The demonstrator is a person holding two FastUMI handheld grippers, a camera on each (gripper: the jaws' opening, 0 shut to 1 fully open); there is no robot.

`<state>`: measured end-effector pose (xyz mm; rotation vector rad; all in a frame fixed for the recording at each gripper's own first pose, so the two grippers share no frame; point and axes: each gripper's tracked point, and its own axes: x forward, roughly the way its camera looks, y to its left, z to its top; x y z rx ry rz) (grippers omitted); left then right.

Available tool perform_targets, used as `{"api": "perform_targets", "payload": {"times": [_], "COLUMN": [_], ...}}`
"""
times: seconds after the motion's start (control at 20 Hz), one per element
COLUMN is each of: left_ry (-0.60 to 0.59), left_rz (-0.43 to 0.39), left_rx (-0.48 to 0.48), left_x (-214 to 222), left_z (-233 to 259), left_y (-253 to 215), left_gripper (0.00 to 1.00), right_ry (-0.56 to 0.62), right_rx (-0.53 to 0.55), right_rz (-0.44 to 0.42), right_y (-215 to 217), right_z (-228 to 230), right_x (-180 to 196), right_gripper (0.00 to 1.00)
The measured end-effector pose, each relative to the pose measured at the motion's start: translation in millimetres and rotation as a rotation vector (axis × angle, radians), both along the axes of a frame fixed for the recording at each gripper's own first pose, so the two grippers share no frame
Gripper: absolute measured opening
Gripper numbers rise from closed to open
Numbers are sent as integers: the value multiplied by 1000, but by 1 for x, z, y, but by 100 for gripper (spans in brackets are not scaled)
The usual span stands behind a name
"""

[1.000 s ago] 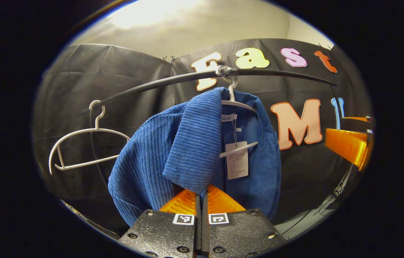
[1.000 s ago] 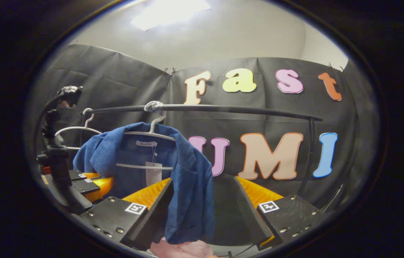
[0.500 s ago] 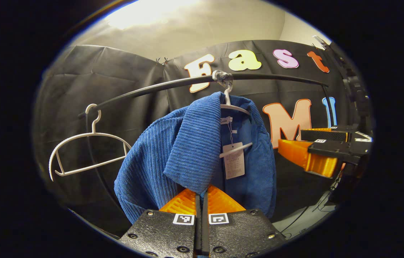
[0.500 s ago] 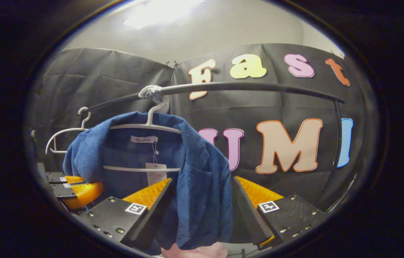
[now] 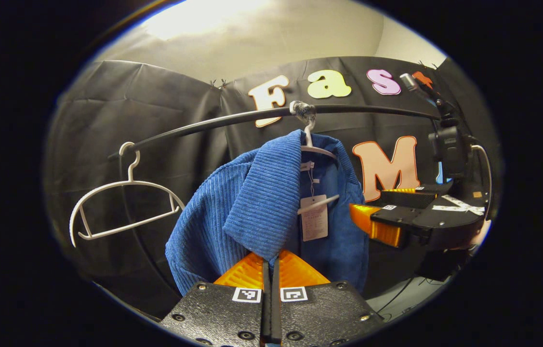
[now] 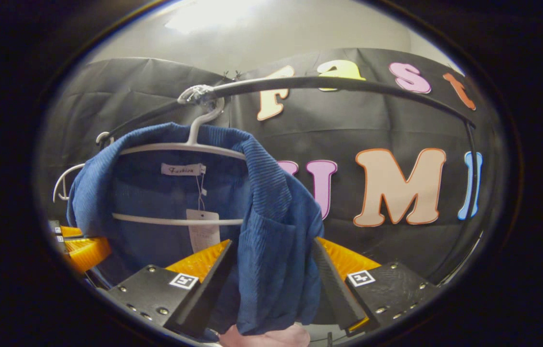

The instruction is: Grasp the clothes on the hanger with both hands and then place them into the laundry hamper below.

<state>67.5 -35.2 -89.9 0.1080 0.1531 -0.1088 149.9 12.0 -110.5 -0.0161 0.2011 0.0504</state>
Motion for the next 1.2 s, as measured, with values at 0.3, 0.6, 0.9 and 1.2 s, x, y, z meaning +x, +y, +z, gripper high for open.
{"api": "perform_targets", "payload": {"times": [0.3, 0.6, 0.9, 1.2], "left_ry": [-6, -23, -38, -85], "left_rz": [10, 39, 79, 144], "left_rx": [-4, 10, 8, -37], "left_x": [-4, -7, -10, -17], "left_z": [3, 9, 19, 45], "left_y": [3, 8, 21, 45], "left_gripper": [0, 0, 0, 0], "right_ry": [63, 123, 120, 103], "right_rx": [-1, -33, -67, -65], "right_rz": [11, -24, -94, -148], "right_y": [14, 4, -14, -39], "right_z": [-29, -50, -45, -34], "right_x": [14, 24, 23, 28], "right_gripper": [84, 44, 13, 12]}}
